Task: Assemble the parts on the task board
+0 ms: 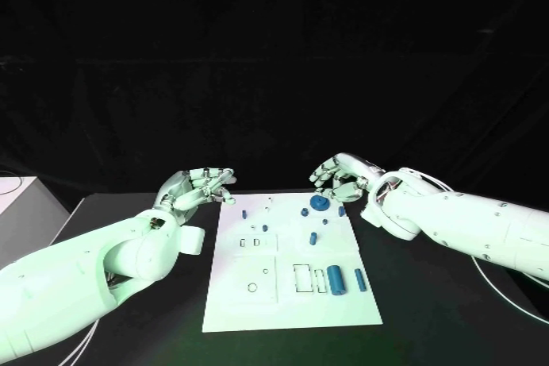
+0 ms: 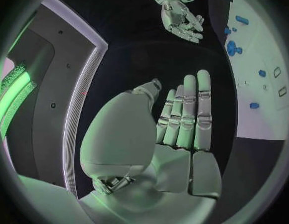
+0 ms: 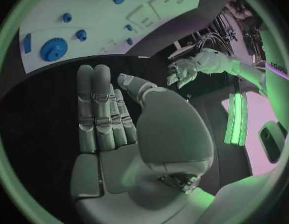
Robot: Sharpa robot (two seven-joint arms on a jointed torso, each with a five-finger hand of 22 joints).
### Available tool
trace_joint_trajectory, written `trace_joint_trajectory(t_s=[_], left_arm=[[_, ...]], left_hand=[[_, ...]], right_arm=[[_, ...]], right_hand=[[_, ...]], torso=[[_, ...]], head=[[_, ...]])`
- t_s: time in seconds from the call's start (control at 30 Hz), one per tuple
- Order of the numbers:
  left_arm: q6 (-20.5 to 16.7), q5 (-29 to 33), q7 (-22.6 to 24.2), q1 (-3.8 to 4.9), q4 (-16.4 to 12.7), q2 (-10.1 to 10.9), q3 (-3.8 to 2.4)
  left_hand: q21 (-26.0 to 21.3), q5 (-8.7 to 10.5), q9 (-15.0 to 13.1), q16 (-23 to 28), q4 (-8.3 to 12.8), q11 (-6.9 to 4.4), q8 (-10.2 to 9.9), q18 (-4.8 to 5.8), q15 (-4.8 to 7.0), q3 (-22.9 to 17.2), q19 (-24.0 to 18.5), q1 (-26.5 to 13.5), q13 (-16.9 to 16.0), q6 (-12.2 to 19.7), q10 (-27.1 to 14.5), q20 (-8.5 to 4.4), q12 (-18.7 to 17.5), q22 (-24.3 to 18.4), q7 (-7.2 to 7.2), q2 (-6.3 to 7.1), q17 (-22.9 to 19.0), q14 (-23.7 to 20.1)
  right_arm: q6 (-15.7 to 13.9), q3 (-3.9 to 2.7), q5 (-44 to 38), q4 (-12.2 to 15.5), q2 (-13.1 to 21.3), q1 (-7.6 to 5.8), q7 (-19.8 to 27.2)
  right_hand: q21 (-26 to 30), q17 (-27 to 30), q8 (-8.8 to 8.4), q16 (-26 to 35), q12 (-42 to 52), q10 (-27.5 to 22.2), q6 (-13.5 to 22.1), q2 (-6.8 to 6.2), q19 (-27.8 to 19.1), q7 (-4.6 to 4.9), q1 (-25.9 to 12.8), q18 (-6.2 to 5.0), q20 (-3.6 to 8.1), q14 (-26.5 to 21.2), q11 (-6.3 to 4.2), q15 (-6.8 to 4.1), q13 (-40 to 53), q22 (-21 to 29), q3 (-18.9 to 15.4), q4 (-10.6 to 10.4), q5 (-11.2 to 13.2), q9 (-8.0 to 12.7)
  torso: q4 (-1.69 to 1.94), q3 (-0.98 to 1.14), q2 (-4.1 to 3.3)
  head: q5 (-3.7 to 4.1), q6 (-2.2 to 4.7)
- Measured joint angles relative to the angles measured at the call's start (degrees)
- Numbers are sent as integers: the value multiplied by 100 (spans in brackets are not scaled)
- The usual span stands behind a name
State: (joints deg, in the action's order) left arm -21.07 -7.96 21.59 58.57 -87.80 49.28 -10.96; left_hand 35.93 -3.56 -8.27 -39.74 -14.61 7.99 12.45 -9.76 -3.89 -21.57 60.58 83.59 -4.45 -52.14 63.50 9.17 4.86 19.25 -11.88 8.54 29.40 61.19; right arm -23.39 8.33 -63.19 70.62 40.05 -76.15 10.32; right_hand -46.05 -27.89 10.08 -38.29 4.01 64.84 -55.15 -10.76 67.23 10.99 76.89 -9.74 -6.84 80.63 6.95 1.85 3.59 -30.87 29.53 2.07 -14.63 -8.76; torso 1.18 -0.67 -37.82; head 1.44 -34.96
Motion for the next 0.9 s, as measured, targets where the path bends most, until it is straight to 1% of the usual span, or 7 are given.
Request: trace_joint_trajectory(t_s=[0.03, 0.07, 0.1, 0.13, 0.4, 0.5, 0.9], left_arm=[[13, 0, -18, 0, -78, 43, -19], [23, 0, -32, -1, -133, 73, -32], [34, 0, -44, -1, -184, 99, -43], [44, -1, -55, -1, -235, 125, -55], [118, -13, -138, -3, -576, 294, -144], [138, -19, -155, -4, -645, 322, -164], [202, -54, -196, -6, -738, 372, -198]], left_hand=[[124, 0, -3, -92, -1, 0, 0, 0, 7, -28, -21, -13, 0, 0, 0, -20, -12, 78, 0, 13, 58, -32], [244, 0, -8, -181, 16, 0, 0, 1, 7, -44, -28, -30, -4, 0, 0, -28, -28, 159, 0, 30, 110, -49], [389, 0, -13, -288, 13, -12, 0, 1, 7, -59, -28, -33, -6, 0, 12, -28, -27, 250, 0, 33, 172, -49], [499, 0, -20, -367, 16, -21, 0, 1, 7, -93, -55, -60, -6, 0, 21, -34, -27, 324, 0, 60, 214, -49], [938, 0, -37, -640, 43, -21, 20, 1, 8, -132, -174, -90, -13, 0, 21, -26, -50, 608, 0, 90, 352, -49], [1009, 0, -43, -683, 39, -21, 20, 1, 8, -160, -174, -113, -13, 0, 21, -26, -50, 658, 0, 113, 369, -49], [1099, 0, -43, -725, 39, -20, 20, 2, 7, -160, -213, -113, -12, 22, 20, -27, -50, 724, 22, 113, 388, -49]], right_arm=[[46, 0, -216, 9, -6, -22, -108], [87, 0, -380, 17, -10, -35, -191], [126, 0, -534, 24, -17, -43, -272], [168, 0, -703, 29, -26, -52, -361], [457, 1, -1891, 22, -150, -80, -1020], [536, 1, -2195, 7, -190, -83, -1199], [657, 0, -2754, -99, -343, -87, -1608]], right_hand=[[-607, -725, -46, -648, -14, 57, -84, -98, 360, -25, -55, 120, 30, 139, -29, -29, 3, -733, 130, -31, 0, -30], [-1605, -1869, -78, -1731, -32, 88, -163, -242, 787, -54, -118, 282, 59, 256, -52, -54, 8, -1911, 251, -67, 0, -70], [-2166, -2472, -87, -2656, -33, 90, -204, -294, 987, -63, -159, 358, 58, 303, -51, -66, 8, -2505, 299, -98, 0, -95], [-2355, -2696, -88, -2961, -33, 90, -204, -307, 1057, -62, -173, 358, 56, 311, -51, -75, 8, -2724, 309, -107, 0, -107], [-2740, -3225, -113, -3568, -33, -143, -173, -369, 1209, -94, -182, 358, 6, 311, -75, -74, 17, -3248, 225, -138, 22, -143], [-2789, -3272, -113, -3626, -33, -185, -172, -369, 1259, -94, -182, 446, 16, 311, -76, -74, 25, -3326, 163, -153, 22, -152], [-3008, -3426, -113, -3772, -33, -178, -192, -369, 1413, -115, -182, 446, 26, 311, -100, -74, 64, -3648, 98, -186, 22, -183]], torso=[[5, -3, -29], [9, -5, -54], [16, -9, -89], [19, -10, -112], [71, -29, -296], [92, -32, -346], [123, -40, -470]], head=[[9, 7], [16, 13], [26, 23], [32, 28], [112, 66], [133, 79], [167, 133]])
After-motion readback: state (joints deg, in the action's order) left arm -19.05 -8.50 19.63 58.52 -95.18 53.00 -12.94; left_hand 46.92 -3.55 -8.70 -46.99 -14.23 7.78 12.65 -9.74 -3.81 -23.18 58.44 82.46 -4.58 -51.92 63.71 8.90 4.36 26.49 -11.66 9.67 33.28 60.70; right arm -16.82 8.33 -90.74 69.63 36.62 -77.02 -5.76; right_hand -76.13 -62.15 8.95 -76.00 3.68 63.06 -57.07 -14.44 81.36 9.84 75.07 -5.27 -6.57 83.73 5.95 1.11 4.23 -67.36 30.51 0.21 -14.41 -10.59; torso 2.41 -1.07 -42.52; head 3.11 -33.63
